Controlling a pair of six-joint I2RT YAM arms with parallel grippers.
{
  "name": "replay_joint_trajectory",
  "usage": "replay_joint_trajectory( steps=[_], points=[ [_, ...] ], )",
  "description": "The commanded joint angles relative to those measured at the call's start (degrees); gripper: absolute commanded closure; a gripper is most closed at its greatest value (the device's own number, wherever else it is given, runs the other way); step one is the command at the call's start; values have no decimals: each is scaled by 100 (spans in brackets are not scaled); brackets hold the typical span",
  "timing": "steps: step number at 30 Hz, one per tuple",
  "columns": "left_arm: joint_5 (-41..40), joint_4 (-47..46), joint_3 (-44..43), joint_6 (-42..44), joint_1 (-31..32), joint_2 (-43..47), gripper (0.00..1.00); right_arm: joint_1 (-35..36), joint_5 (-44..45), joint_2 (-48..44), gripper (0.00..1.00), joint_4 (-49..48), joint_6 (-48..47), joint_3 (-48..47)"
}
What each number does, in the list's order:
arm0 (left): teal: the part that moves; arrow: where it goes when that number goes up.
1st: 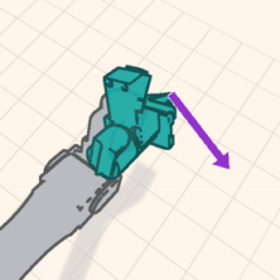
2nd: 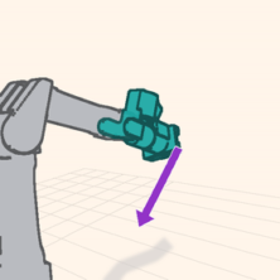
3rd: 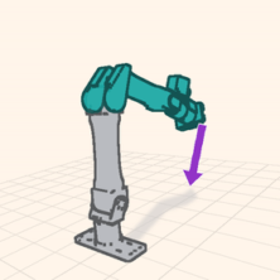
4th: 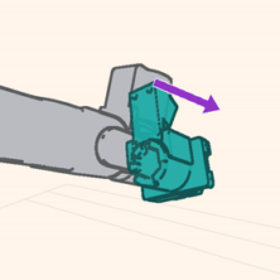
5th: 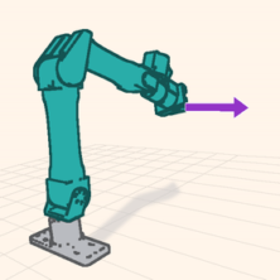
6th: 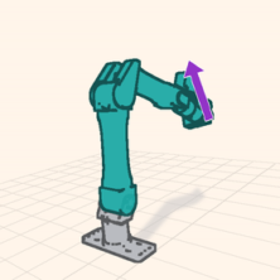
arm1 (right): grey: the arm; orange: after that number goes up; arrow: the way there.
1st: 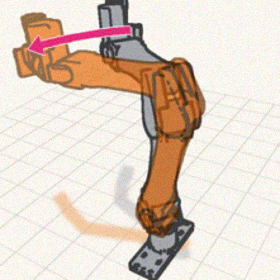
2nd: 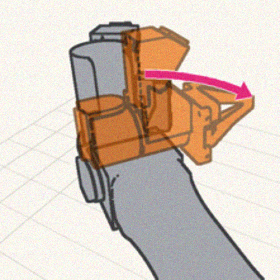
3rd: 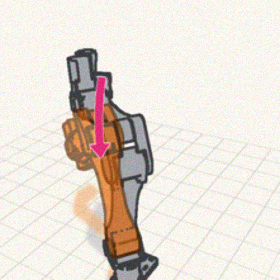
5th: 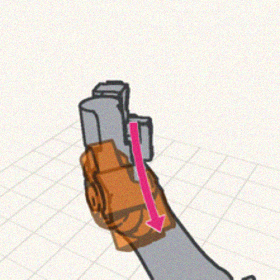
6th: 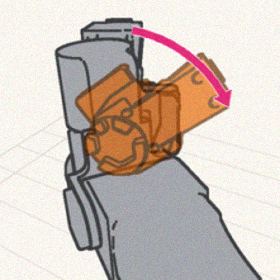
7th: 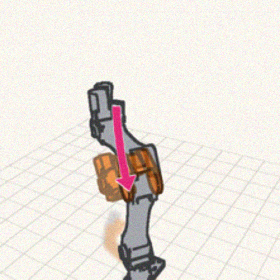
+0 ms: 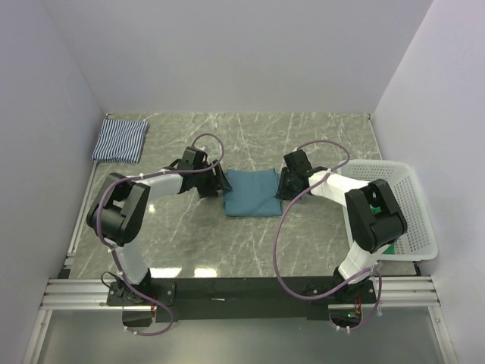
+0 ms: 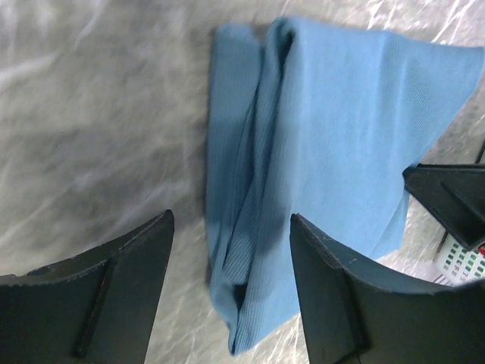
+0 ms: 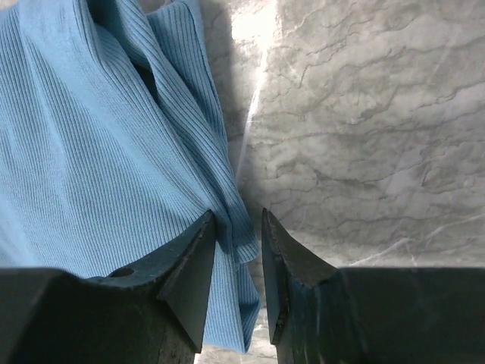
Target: Fold and stack the tank tops
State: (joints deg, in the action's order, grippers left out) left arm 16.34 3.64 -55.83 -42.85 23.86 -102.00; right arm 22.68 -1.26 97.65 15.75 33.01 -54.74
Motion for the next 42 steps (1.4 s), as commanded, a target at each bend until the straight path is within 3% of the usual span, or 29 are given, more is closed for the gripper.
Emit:
replay_joint_trajectory(
  steps=[1,9,16,20,24,26,31,32,42],
  points=[
    [-122,198,-156,251,75,-443,31,-88,135,132,63,25,-111,7],
    [-816,585,-375,75,417,-918,35,-185,-94,202,64,34,-146,-89],
    [-562,445,-481,-21,681,-1077,46,-202,-173,237,64,34,-164,-168],
    [-412,401,-560,-101,726,-1024,62,-211,-243,237,64,7,-138,-195],
    [-491,794,-919,-31,840,-1024,90,-220,-296,202,64,7,-146,-247],
    [-780,1059,-1252,48,927,-1059,99,-220,-305,176,63,51,-172,-291],
    [-1921,2190,-2122,337,945,-1120,100,-211,-252,-307,59,305,-181,-450],
    [-2898,2846,-2681,521,911,-1312,100,-220,-244,-725,52,463,-173,-545],
    [-4709,4092,-4251,1401,410,-1833,100,-202,-428,-1845,48,596,-190,-274]
  ],
)
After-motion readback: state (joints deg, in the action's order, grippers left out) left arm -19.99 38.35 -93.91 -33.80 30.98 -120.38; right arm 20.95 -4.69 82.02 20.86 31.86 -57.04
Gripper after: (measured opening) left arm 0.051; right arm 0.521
